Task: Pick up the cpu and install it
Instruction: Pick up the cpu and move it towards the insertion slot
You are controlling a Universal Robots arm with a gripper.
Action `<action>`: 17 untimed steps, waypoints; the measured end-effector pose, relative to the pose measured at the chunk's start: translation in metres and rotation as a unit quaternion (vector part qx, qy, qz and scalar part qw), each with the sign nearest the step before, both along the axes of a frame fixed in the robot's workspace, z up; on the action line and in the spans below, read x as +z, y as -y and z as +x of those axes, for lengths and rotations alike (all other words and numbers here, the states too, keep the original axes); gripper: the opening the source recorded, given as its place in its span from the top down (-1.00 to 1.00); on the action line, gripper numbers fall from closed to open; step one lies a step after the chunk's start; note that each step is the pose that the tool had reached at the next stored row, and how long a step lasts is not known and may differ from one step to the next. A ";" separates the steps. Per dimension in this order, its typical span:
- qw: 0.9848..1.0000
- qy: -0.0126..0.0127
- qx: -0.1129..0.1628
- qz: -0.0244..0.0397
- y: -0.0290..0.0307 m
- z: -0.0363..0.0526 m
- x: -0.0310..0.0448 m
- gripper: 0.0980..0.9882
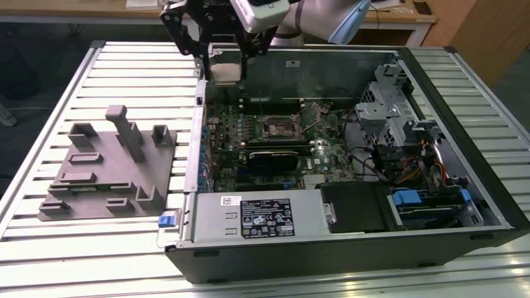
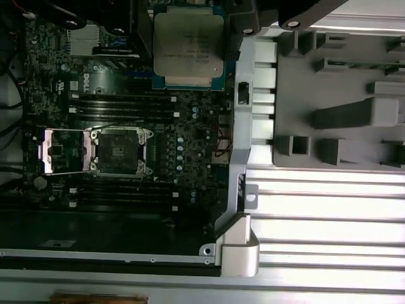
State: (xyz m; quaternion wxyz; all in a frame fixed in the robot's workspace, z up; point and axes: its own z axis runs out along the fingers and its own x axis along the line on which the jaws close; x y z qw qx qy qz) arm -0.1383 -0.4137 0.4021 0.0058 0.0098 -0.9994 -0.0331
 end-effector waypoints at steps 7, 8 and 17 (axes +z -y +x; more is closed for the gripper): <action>1.000 0.000 0.000 0.000 0.0000 0.0224 0.0000 0.00; 1.000 0.000 0.000 0.000 0.0000 0.0262 0.0000 0.00; 1.000 0.000 0.000 0.000 -0.0045 0.0422 -0.0003 0.00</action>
